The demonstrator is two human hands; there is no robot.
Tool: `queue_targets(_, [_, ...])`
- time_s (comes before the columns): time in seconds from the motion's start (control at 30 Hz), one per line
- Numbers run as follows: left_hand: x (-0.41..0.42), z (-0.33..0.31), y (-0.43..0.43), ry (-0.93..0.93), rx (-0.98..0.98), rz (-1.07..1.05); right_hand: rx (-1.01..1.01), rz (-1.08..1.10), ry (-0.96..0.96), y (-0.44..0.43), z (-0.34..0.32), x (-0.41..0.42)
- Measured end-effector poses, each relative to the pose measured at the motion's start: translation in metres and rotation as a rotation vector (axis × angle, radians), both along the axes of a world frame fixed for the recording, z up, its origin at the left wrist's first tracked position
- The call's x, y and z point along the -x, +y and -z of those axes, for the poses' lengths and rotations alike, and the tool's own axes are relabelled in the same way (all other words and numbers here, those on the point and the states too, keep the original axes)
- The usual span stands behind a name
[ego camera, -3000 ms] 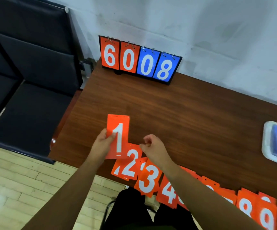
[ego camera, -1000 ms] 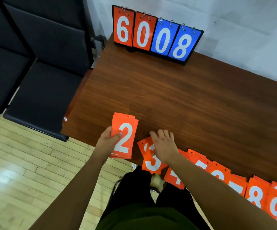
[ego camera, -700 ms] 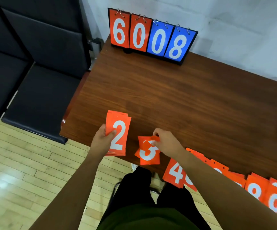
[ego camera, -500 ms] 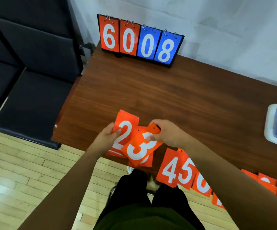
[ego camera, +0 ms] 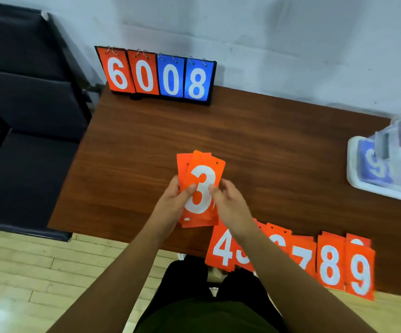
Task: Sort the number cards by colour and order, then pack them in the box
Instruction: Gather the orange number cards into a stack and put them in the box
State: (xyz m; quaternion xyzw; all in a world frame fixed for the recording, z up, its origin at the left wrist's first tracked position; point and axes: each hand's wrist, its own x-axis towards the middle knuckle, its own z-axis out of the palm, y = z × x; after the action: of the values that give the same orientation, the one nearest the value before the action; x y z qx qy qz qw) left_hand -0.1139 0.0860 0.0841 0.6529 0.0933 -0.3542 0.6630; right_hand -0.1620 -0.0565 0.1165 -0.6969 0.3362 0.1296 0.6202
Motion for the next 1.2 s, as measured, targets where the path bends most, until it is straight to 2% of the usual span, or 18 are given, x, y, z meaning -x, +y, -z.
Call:
queue_targets(0.1, [0.01, 0.001, -0.019, -0.047, -0.097, 0.093, -0.003, -0.055, -0.009, 0.001, 0.006, 0.012])
queue_targets(0.2, [0.015, 0.002, -0.024, -0.032, -0.188, 0.034, 0.004, -0.076, 0.035, -0.022, 0.017, 0.026])
queue_targets(0.3, [0.021, 0.008, -0.016, 0.028, -0.217, -0.074, 0.319, -0.269, 0.108, -0.047, 0.052, 0.049])
queue_targets(0.47, [0.033, 0.017, -0.001, 0.09, -0.313, -0.132, 0.797, -0.831, 0.161, -0.048, 0.104, 0.07])
queue_targets(0.57, [0.037, 0.019, 0.004, 0.108, -0.338, -0.166, 0.985, -0.916, 0.168, -0.039, 0.119, 0.069])
queue_targets(0.63, [0.04, 0.021, 0.007, 0.11, -0.354, -0.174, 1.028, -0.902, 0.174, -0.036, 0.124, 0.062])
queue_targets(0.83, [0.04, 0.026, 0.021, 0.126, -0.362, -0.183, 0.997, -0.841, 0.107, -0.048, 0.131, 0.037])
queue_targets(1.03, [0.02, 0.029, 0.032, 0.07, -0.458, -0.135, 0.507, -0.643, 0.085, -0.075, 0.092, -0.009])
queue_targets(1.13, [0.007, 0.025, 0.029, 0.023, -0.497, -0.059, 0.356, -0.675, 0.122, -0.087, 0.043, -0.024])
queue_targets(1.2, [-0.001, 0.019, 0.023, 0.023, -0.474, 0.022, 0.326, -0.758, 0.114, -0.089, 0.016, -0.027])
